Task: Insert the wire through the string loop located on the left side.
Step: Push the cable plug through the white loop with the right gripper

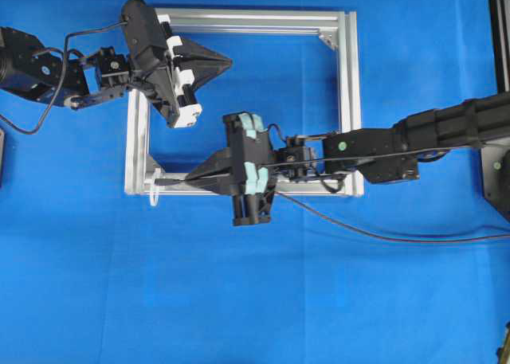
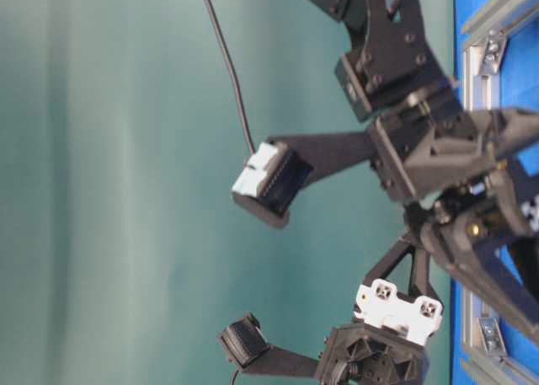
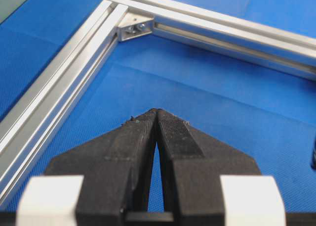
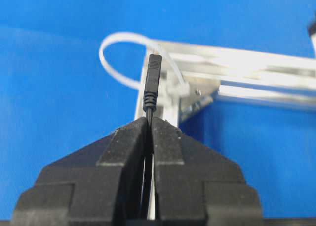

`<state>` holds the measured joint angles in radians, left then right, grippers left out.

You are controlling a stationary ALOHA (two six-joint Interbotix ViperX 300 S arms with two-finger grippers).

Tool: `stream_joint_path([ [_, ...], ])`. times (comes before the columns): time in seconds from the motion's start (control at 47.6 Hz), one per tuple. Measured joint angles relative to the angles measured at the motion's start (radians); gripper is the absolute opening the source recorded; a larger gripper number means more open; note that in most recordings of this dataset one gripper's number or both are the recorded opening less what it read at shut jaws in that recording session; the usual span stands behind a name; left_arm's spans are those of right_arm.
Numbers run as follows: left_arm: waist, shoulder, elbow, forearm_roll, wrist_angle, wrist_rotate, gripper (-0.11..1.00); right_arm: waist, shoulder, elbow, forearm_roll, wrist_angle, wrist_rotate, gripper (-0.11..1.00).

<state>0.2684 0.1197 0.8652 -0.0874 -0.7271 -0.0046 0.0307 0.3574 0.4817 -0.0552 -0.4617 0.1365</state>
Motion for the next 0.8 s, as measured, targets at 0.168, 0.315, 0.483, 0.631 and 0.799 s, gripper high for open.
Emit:
stream_joint_path([
  [0.168,0.002,0.002,0.0,0.0,0.0,0.0,0.0,0.0,0.031,-0.044,0.0,0.021,0.0,-0.1],
  [0.315,0.002,0.0,0.0,0.0,0.0,0.0,0.0,0.002,0.057,-0.081,0.0,0.029,0.0,-0.1],
  [0.483,0.002,0.0,0.002,0.0,0.0,0.0,0.0,0.002,0.078,-0.112,0.0,0.032,0.0,-0.1],
  [0.631,0.002,0.0,0.005,0.0,0.0,0.0,0.0,0.005,0.081,-0.12,0.0,0.046,0.0,-0.1],
  [0.799,0.005,0.0,0.006,0.0,0.0,0.0,0.0,0.005,0.081,-0.121,0.0,0.051,-0.002,-0.1],
])
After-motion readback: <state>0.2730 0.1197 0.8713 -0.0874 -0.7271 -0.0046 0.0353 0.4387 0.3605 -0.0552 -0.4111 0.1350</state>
